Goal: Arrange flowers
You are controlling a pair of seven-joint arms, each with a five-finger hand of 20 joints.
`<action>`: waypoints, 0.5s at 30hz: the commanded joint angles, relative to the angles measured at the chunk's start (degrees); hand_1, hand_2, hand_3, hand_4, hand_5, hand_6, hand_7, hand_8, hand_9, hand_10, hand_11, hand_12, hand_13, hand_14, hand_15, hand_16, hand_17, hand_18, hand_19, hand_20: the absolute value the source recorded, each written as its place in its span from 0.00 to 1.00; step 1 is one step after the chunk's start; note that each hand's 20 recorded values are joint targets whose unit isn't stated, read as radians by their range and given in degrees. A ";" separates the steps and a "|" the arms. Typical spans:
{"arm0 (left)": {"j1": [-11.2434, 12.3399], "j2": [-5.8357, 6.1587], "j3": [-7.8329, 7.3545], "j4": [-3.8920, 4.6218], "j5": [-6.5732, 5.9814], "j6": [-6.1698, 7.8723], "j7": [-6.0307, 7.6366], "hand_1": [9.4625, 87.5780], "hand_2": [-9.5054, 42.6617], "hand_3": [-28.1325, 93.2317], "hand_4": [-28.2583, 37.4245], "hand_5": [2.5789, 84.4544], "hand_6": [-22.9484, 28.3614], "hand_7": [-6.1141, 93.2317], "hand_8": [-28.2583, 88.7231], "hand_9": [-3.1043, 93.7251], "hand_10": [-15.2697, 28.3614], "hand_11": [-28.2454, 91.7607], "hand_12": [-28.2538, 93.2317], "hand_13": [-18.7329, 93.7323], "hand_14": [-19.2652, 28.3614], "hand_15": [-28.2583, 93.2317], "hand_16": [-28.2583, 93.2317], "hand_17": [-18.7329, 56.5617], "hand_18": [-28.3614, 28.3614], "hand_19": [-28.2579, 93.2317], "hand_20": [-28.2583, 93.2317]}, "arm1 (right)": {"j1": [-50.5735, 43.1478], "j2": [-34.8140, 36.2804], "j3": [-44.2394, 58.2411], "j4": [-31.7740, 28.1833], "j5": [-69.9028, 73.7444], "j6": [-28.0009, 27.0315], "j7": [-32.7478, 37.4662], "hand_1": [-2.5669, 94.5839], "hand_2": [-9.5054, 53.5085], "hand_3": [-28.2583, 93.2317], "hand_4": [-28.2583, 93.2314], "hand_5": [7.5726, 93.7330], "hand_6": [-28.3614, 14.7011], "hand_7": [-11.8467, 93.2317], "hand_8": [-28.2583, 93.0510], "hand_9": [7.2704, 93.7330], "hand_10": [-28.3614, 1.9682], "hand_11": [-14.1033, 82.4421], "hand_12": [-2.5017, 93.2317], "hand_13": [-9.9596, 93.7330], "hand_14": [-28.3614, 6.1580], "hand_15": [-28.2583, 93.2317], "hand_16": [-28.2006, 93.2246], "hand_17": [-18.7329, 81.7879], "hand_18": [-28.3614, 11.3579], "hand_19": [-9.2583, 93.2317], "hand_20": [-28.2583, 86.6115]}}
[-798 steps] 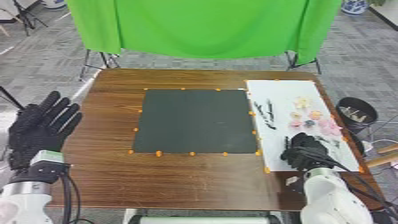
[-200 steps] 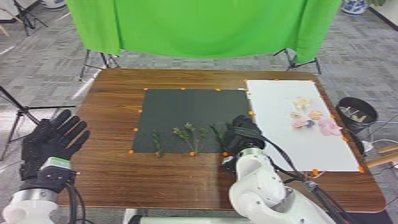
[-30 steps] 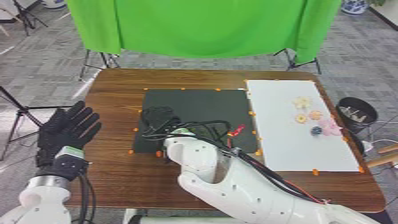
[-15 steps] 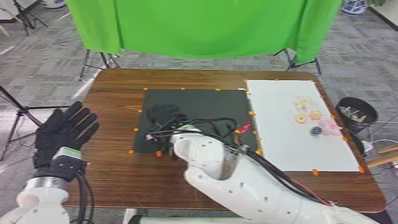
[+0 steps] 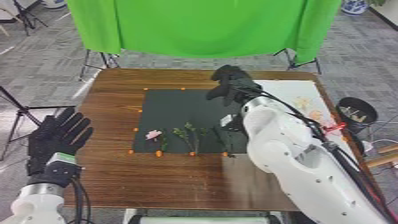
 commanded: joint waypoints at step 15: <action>1.65 -0.55 -0.36 -0.69 -0.18 -1.76 0.69 0.27 0.45 0.82 0.00 0.52 0.65 0.23 0.17 0.44 0.73 0.46 0.35 0.43 0.76 0.63 0.18 0.17 0.79 0.57 0.32 | -23.04 15.66 31.03 3.51 3.27 -15.18 8.72 0.44 0.00 0.89 0.00 0.44 0.52 0.26 0.14 0.45 0.38 0.25 0.19 0.65 0.41 0.73 0.39 0.49 0.13 0.87 0.52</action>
